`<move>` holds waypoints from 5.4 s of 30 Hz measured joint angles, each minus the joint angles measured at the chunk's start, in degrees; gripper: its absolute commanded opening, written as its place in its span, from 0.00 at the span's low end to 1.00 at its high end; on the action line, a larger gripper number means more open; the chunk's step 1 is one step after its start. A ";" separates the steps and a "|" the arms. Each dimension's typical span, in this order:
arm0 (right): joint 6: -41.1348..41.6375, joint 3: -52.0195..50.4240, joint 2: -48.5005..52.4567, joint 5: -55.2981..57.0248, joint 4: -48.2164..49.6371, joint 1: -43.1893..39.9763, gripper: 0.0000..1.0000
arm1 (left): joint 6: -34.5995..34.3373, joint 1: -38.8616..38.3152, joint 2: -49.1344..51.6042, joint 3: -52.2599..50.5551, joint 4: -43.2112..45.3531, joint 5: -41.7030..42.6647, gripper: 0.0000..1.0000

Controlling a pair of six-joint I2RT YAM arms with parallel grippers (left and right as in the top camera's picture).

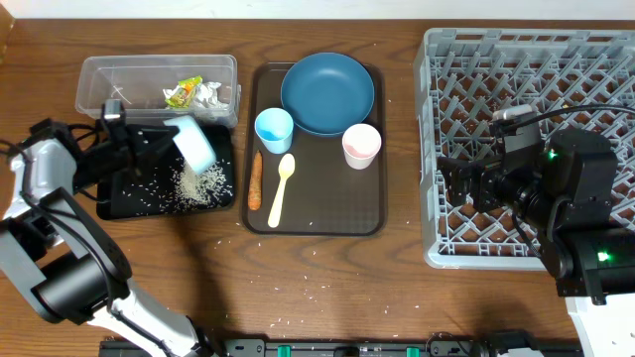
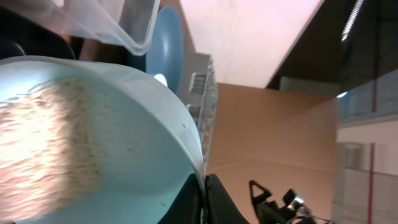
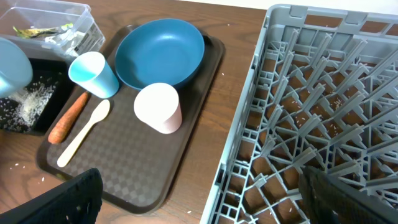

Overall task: Sort waste into correct bins and load items into the dishwasher rack
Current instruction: 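Tilt the rice bowl with the left gripper to pour rice onto the black tray, then return the empty bowl with the left gripper onto the brown tray, then reach the right gripper to the light-blue bowl and grasp its rim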

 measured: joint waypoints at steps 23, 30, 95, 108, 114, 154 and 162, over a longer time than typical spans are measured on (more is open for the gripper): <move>0.00 0.00 0.00 -0.15 0.02 0.00 0.99 | -11.28 3.89 0.00 0.00 -1.62 5.05 0.06; 0.00 0.00 0.00 -0.15 0.07 0.00 0.99 | -11.96 3.91 0.00 0.00 -1.92 5.05 0.06; 0.28 0.00 0.79 -7.52 4.50 0.00 0.93 | -18.12 -49.59 -13.16 -0.13 0.85 -43.23 0.06; 0.63 0.00 6.21 -7.63 4.61 0.00 0.90 | -27.85 -68.70 -8.09 -0.13 9.35 -69.68 0.16; 0.85 0.00 6.27 -7.63 4.76 0.00 0.89 | -28.68 -70.03 -6.51 -0.13 9.66 -71.45 0.40; 36.89 0.04 43.36 16.76 13.09 30.93 0.50 | -29.92 -47.10 -26.32 5.92 -1.38 -80.15 0.60; 38.69 1.42 46.60 15.28 14.16 30.77 0.18 | -29.94 -47.10 -26.08 5.09 -1.42 -81.13 0.60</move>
